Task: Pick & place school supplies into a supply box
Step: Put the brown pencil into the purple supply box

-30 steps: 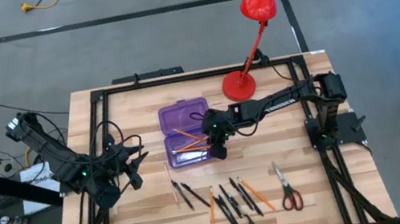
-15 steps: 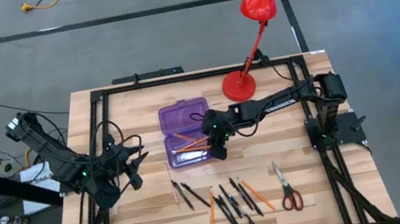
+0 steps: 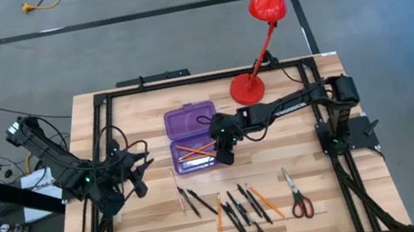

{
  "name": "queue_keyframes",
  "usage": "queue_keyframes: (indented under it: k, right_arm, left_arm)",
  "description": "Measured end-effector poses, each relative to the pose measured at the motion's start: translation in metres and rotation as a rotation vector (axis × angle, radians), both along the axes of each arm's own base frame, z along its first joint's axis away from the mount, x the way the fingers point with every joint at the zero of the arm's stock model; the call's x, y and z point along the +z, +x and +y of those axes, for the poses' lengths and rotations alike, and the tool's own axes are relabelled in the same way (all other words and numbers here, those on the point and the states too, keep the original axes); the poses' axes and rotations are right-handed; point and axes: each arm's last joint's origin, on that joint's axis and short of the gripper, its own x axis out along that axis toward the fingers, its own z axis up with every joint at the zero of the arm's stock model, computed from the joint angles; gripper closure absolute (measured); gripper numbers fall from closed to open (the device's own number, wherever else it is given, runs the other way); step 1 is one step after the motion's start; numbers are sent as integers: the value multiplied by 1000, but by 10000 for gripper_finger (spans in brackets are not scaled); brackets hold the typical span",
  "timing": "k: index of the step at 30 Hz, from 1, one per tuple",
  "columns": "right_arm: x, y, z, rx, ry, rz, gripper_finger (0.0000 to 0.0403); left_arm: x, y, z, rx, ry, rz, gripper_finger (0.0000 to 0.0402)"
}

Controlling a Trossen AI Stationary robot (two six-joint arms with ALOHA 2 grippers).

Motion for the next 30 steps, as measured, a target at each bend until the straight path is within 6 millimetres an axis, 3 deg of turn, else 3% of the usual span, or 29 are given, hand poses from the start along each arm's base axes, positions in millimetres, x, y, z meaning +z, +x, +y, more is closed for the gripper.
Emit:
queue_keyframes:
  k: [4,10,18,22,27,30]
  right_arm:
    - [17,-1,4,2,0,-72,341]
    - [57,-9,14,53,-29,-228,341]
    - [102,-29,39,114,-18,-357,341]
    - [114,-42,55,142,-3,-362,341]
    - [123,-60,76,135,-11,-313,341]
    - [129,-74,89,135,-26,-295,341]
  left_arm:
    - [-7,4,-7,-145,34,162,299]
    - [-26,17,-18,-337,119,409,299]
    - [-57,62,-23,-611,133,632,299]
    - [-75,83,-29,-811,133,690,299]
    - [-100,94,-37,-990,138,800,299]
    - [-108,101,-43,-1050,142,776,299]
